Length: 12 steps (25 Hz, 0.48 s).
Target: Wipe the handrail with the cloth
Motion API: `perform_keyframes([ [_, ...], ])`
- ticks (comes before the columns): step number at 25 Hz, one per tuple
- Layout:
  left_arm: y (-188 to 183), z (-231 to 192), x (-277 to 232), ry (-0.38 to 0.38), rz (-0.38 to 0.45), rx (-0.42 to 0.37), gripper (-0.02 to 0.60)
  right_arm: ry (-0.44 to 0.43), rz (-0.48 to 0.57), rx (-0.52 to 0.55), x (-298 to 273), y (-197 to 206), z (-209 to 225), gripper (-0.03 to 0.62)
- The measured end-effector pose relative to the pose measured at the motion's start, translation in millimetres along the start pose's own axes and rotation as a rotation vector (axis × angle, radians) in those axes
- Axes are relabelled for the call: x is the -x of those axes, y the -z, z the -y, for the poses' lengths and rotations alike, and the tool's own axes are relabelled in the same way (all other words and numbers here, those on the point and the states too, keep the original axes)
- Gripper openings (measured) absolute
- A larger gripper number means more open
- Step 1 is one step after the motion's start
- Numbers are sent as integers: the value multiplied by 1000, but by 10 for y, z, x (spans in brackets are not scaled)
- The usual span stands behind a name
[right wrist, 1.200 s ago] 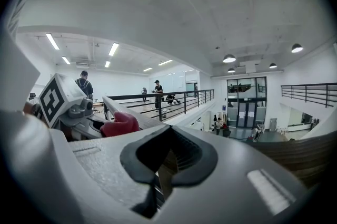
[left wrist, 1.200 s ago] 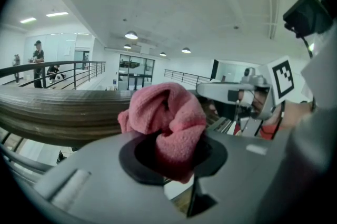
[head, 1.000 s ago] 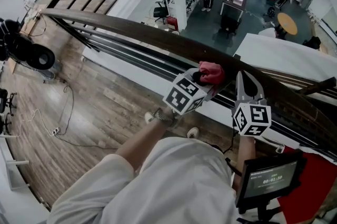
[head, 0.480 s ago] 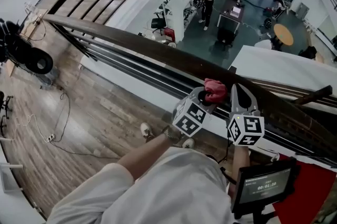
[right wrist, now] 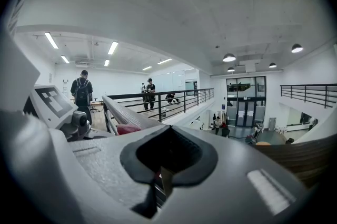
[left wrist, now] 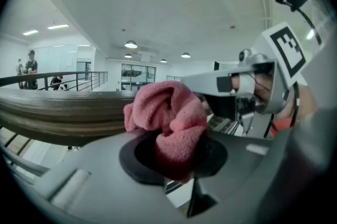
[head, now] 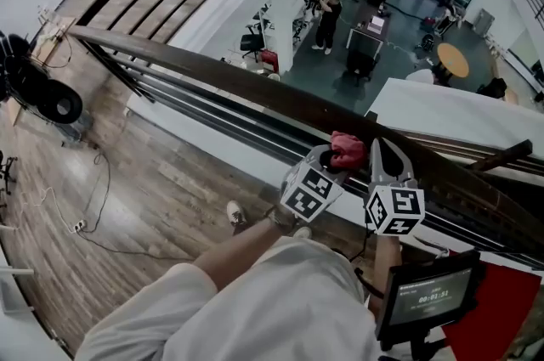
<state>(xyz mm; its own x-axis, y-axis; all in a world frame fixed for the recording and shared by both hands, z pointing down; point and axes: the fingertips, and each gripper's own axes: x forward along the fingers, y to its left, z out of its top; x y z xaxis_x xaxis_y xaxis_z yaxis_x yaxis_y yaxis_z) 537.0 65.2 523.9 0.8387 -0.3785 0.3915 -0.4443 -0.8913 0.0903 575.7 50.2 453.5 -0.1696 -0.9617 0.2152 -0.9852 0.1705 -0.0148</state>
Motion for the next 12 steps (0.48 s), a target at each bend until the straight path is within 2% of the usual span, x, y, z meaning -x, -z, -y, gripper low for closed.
perform_keyframes([
  [12,-84,95,-49,34,-1,18,91,23,-1,8,22,-92,37,2],
])
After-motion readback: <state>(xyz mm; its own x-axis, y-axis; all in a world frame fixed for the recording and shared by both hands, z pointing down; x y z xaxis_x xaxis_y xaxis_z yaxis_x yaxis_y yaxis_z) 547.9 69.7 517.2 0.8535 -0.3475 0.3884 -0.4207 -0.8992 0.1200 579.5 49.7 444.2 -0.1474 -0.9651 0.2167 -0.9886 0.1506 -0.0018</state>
